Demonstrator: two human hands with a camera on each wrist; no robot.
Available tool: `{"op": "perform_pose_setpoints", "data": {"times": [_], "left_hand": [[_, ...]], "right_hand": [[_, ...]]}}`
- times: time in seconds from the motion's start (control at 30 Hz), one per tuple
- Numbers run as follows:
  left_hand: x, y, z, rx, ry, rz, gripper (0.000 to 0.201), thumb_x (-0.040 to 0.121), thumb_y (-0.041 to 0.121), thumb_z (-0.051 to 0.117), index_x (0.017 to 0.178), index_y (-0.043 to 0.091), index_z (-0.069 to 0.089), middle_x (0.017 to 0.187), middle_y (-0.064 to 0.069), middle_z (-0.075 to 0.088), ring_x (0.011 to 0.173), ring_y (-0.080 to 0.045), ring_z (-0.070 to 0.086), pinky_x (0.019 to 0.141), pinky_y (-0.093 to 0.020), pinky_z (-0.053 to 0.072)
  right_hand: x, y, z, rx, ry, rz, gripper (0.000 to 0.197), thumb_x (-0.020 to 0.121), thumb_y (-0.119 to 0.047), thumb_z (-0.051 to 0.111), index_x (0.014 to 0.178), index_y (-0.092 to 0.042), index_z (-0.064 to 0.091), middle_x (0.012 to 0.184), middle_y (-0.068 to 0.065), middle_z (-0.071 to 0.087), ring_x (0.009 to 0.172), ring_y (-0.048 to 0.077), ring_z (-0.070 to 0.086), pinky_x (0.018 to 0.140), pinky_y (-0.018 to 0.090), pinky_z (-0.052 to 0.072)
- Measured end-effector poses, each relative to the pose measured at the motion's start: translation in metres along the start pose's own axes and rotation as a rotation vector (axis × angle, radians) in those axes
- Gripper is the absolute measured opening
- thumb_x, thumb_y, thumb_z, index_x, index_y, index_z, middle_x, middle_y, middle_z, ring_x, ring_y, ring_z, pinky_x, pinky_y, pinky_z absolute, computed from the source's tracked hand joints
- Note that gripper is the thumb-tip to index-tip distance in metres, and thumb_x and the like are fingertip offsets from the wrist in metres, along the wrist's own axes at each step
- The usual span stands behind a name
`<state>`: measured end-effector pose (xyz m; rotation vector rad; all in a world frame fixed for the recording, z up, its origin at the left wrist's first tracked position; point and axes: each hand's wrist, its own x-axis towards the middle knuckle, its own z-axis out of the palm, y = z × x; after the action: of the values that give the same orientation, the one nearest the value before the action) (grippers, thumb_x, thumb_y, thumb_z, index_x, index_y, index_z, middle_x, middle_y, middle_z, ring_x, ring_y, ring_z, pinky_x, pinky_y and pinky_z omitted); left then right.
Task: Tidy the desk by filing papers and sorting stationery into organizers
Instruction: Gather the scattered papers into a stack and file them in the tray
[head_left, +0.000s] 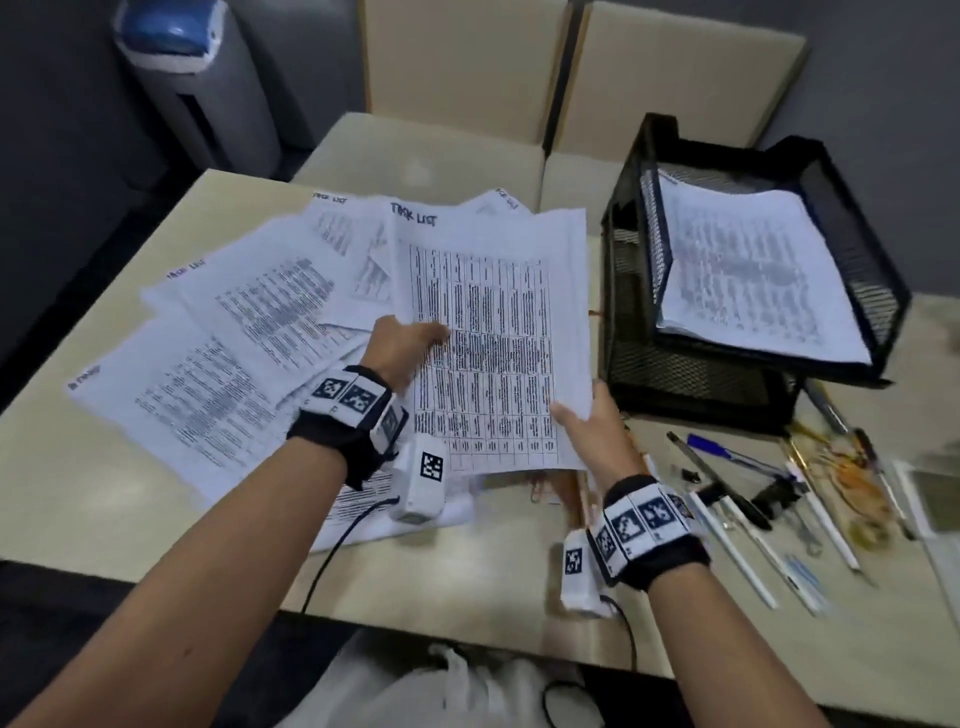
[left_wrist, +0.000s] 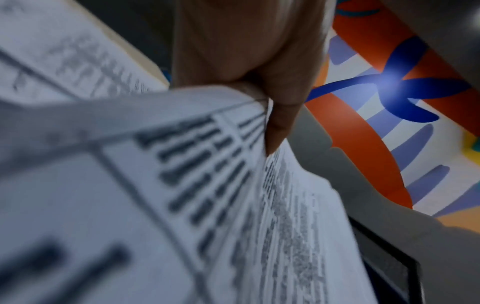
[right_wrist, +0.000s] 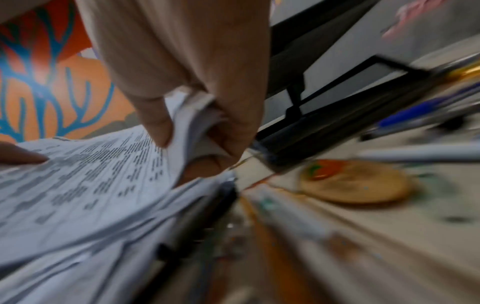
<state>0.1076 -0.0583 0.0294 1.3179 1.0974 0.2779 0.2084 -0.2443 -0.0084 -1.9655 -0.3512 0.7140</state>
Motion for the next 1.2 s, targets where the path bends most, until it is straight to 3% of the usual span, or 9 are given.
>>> {"op": "perform_pose_setpoints", "data": {"times": [0.1,0.17,0.27,0.43,0.6,0.77,0.83,0.93,1.2], "left_hand": [[-0.005,-0.004,0.053,0.036,-0.034,-0.062,0.020,0.084,0.014,0.065,0.073,0.005,0.051,0.064,-0.001,0.045,0.051,-0.008,0.040,0.048,-0.016,0.037],[-0.009,-0.006,0.091,0.063,-0.076,-0.064,0.019,0.084,0.015,0.066,0.079,0.003,0.052,0.063,-0.001,0.046,0.044,-0.006,0.042,0.038,-0.015,0.036],[-0.014,-0.010,0.143,0.122,-0.146,-0.078,0.029,0.083,0.022,0.067,0.100,0.002,0.054,0.073,-0.004,0.056,0.059,-0.015,0.053,0.047,-0.020,0.048],[-0.009,-0.021,0.207,0.188,-0.294,-0.030,0.027,0.077,0.020,0.061,0.098,0.004,0.057,0.102,-0.013,0.065,0.096,-0.031,0.064,0.093,-0.052,0.050],[0.032,-0.029,0.240,0.420,-0.177,0.131,0.050,0.068,0.026,0.052,0.111,0.001,0.052,0.102,-0.014,0.065,0.098,-0.028,0.063,0.072,-0.030,0.047],[0.029,-0.015,0.247,0.584,-0.147,0.181,0.035,0.089,0.018,0.059,0.120,0.005,0.050,0.126,-0.017,0.060,0.115,-0.028,0.057,0.080,-0.025,0.043],[0.026,-0.014,0.243,0.584,-0.160,0.184,0.041,0.087,0.020,0.059,0.123,0.003,0.049,0.125,-0.019,0.060,0.114,-0.031,0.058,0.079,-0.027,0.044],[0.026,-0.004,0.216,0.631,-0.116,0.278,0.047,0.085,0.020,0.060,0.126,0.004,0.043,0.115,-0.023,0.061,0.105,-0.037,0.060,0.083,-0.035,0.048],[0.096,0.018,0.075,0.958,0.147,0.180,0.048,0.087,0.025,0.059,0.129,0.005,0.047,0.130,-0.019,0.052,0.119,-0.034,0.050,0.096,-0.043,0.045]], "right_hand": [[-0.010,0.038,-0.051,-0.040,0.097,0.071,0.028,0.093,-0.001,0.044,0.120,-0.002,0.051,0.106,0.005,0.055,0.094,0.017,0.055,0.071,0.012,0.043],[-0.002,0.061,-0.085,-0.018,0.217,0.110,0.025,0.091,0.001,0.042,0.112,0.002,0.057,0.107,0.014,0.063,0.097,0.024,0.059,0.076,0.021,0.044],[0.018,0.082,-0.130,0.033,0.333,0.193,0.026,0.091,-0.001,0.040,0.107,0.001,0.060,0.109,0.020,0.065,0.094,0.029,0.061,0.087,0.039,0.049],[0.056,0.077,-0.186,0.062,0.443,0.213,0.019,0.092,0.001,0.034,0.097,-0.001,0.052,0.071,0.012,0.048,0.054,0.021,0.041,0.040,0.015,0.036],[0.095,0.070,-0.209,-0.096,0.290,0.271,0.015,0.094,-0.003,0.036,0.097,-0.001,0.050,0.070,0.012,0.049,0.054,0.015,0.044,0.032,0.010,0.037],[0.102,0.068,-0.208,-0.164,0.331,0.308,0.030,0.089,0.001,0.039,0.112,0.014,0.054,0.045,0.001,0.063,0.042,0.005,0.059,0.057,0.026,0.053],[0.088,0.059,-0.205,-0.333,0.384,0.278,0.033,0.090,-0.004,0.045,0.117,0.014,0.052,0.087,0.017,0.073,0.088,0.019,0.069,0.084,0.035,0.049],[0.056,0.043,-0.184,-0.468,0.467,0.180,0.041,0.087,-0.007,0.054,0.126,0.002,0.046,0.140,0.021,0.037,0.118,0.041,0.048,0.096,0.042,0.042],[0.056,-0.009,-0.052,-0.315,-0.116,-0.147,0.016,0.088,-0.003,0.048,0.087,-0.018,0.054,0.079,-0.007,0.052,0.072,0.007,0.051,0.057,0.001,0.039]]}}
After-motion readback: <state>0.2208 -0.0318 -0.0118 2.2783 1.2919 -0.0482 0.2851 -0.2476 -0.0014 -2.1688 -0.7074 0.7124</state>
